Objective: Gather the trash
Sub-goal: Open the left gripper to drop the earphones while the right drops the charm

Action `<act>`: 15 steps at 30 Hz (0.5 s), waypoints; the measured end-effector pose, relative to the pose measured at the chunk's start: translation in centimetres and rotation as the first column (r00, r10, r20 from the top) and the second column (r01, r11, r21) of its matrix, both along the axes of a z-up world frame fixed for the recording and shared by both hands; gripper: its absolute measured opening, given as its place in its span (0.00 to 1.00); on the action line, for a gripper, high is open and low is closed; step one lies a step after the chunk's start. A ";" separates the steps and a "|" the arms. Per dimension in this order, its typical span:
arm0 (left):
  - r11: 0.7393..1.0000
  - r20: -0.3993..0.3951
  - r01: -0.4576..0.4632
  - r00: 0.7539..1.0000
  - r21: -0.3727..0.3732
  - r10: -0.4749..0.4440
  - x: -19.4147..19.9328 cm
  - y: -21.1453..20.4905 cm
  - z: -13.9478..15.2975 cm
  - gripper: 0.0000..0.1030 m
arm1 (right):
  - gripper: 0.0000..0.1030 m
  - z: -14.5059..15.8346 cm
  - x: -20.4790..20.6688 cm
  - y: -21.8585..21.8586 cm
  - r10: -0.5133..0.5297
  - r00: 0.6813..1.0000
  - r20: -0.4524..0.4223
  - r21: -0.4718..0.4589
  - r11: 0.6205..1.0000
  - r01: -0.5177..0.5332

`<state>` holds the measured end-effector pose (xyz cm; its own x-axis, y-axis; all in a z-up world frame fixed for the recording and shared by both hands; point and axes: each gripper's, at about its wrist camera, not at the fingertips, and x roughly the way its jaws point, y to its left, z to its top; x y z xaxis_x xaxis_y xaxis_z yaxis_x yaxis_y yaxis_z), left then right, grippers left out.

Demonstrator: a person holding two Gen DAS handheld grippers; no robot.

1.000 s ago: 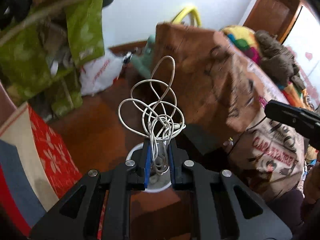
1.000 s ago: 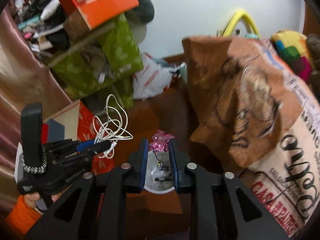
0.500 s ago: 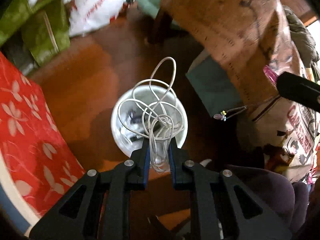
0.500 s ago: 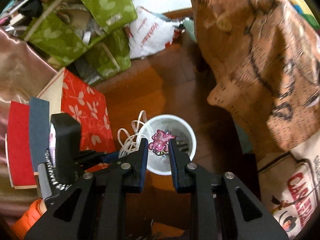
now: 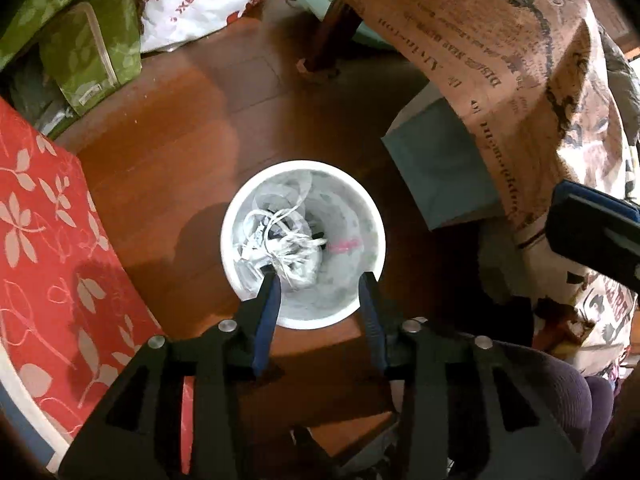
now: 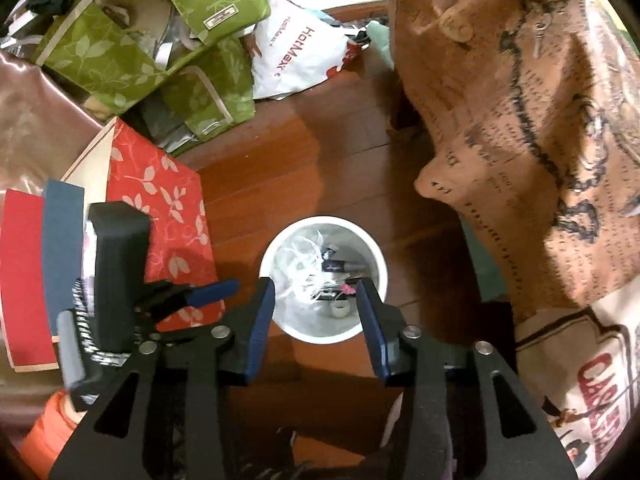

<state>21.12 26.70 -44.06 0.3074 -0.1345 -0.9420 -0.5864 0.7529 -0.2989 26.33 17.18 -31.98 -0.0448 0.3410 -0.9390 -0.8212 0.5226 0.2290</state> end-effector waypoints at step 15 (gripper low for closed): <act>0.968 0.263 0.013 0.961 0.252 -0.082 -3.8 -2.8 18.6 0.38 | 0.38 14.0 -1.8 -8.9 -0.177 0.958 0.226 0.228 0.966 0.124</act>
